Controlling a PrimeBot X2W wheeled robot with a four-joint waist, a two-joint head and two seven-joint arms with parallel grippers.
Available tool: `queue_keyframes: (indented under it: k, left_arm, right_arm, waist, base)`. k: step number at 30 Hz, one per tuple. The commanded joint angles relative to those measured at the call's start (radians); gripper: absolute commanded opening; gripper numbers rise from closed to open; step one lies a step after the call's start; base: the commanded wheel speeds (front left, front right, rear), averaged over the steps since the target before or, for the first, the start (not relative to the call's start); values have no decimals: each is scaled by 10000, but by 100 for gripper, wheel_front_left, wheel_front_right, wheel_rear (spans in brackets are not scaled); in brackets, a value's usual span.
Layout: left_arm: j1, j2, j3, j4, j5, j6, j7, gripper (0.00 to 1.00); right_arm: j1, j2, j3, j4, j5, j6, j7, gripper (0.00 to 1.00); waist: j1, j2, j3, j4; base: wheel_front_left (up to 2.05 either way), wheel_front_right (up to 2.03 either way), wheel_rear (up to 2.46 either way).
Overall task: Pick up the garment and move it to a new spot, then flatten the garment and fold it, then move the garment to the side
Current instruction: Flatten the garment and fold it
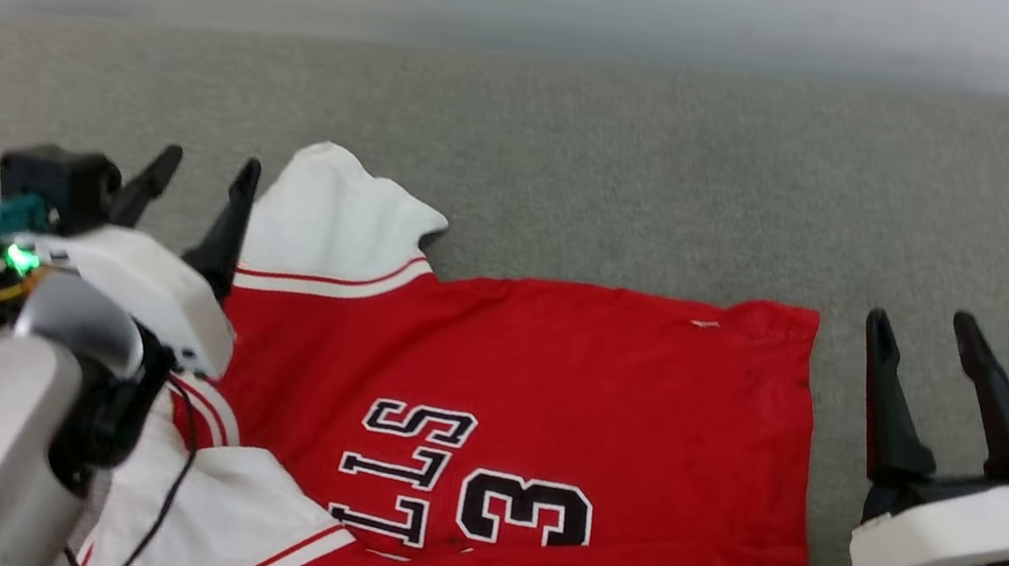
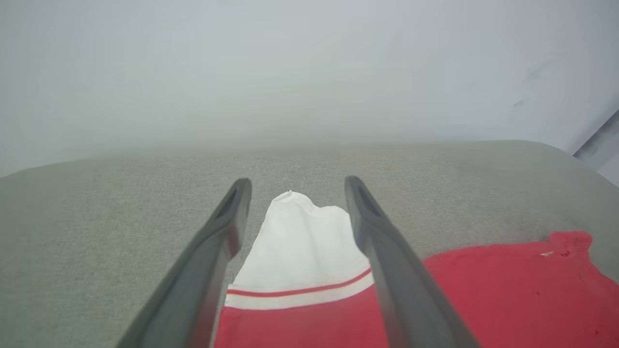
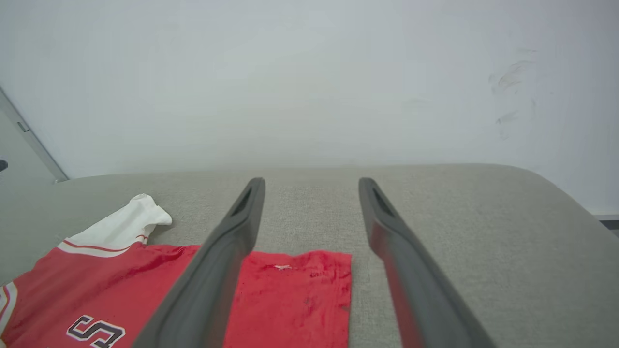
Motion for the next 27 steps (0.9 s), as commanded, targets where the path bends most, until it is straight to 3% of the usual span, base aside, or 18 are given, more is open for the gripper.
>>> queue_keyframes:
  k: [1, 7, 14, 19, 27]
  left_arm:
    - [-572, 121, 72, 369, -61, -176, 152, 100]
    - [-2316, 712, 151, 1661, -466, -1054, 1316, 100]
    - [-4029, 1368, 94, 2990, -1471, -1753, 4256, 100]
    - [-4780, 1933, 30, 3628, -2036, -1701, 6508, 100]
    - [-4926, 2565, -350, 4094, -2161, -1229, 8788, 100]
  right_arm:
    - [-351, 102, 50, -190, -69, -4, -51, 100]
    - [-968, 236, 197, -523, -192, -4, -65, 100]
    - [-1228, 349, 318, -343, -21, -4, -313, 100]
    - [-1227, 367, 424, 1, 349, -4, -643, 100]
    - [-1219, 370, 637, 607, 980, -4, -1124, 100]
  waist:
    - [0, 0, 881, -598]
    - [0, 0, 1820, -1260]
    - [0, 0, 2465, -1972]
    - [0, 0, 2822, -2435]
    - [0, 0, 3149, -2830]
  base:
    - [0, 0, 0]
    - [0, 0, 0]
    - [0, 0, 0]
    - [0, 0, 0]
    - [0, 0, 0]
